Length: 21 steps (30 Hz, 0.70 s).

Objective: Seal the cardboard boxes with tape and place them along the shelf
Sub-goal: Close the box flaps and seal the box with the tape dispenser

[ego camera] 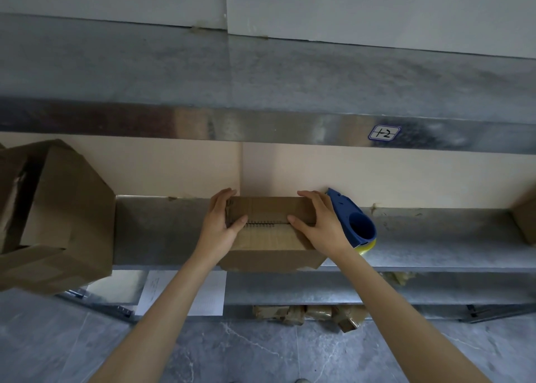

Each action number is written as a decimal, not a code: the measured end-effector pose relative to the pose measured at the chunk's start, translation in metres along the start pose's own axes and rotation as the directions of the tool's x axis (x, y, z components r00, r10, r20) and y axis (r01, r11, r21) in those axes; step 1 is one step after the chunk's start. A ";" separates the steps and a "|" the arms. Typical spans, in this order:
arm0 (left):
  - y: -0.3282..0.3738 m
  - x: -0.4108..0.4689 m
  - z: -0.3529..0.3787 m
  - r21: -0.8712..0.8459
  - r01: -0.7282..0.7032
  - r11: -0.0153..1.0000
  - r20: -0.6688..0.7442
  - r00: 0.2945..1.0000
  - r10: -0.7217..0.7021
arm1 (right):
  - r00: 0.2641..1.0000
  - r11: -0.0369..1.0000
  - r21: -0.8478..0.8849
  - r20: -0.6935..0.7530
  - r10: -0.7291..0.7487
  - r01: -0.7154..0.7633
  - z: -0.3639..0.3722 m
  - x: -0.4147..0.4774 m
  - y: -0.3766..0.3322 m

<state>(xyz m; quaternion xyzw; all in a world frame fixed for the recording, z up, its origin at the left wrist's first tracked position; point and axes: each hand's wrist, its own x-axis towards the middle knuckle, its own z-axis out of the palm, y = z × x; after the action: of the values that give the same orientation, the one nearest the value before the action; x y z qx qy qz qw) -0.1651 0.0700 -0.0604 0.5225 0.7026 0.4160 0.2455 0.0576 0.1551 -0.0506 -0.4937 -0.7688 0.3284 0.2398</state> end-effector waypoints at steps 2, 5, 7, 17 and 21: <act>0.000 0.000 -0.001 -0.004 0.007 1.000 0.003 1.000 -0.007 | 1.000 1.000 0.020 -0.002 0.012 -0.012 -0.002 0.000 0.000; -0.004 -0.003 -0.002 -0.036 0.007 0.999 0.004 1.000 -0.006 | 1.000 0.995 0.100 0.010 0.013 -0.014 -0.005 -0.005 0.003; -0.007 -0.005 -0.003 -0.078 -0.003 0.997 0.010 1.000 0.004 | 1.000 0.991 0.129 0.013 0.019 -0.021 -0.005 -0.007 0.003; -0.013 -0.011 0.001 -0.405 0.104 0.908 -0.026 0.992 -0.126 | 0.993 0.937 0.329 0.026 0.118 -0.120 -0.007 -0.009 0.002; -0.012 -0.007 0.000 -0.390 0.118 0.913 -0.018 0.991 -0.136 | 0.989 0.929 0.339 0.036 0.145 -0.149 -0.005 -0.005 0.003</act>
<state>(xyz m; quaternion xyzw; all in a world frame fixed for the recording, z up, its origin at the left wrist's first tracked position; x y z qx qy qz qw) -0.1694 0.0623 -0.0711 0.4075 0.6441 0.5417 0.3545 0.0647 0.1525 -0.0494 -0.4991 -0.6624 0.4760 0.2925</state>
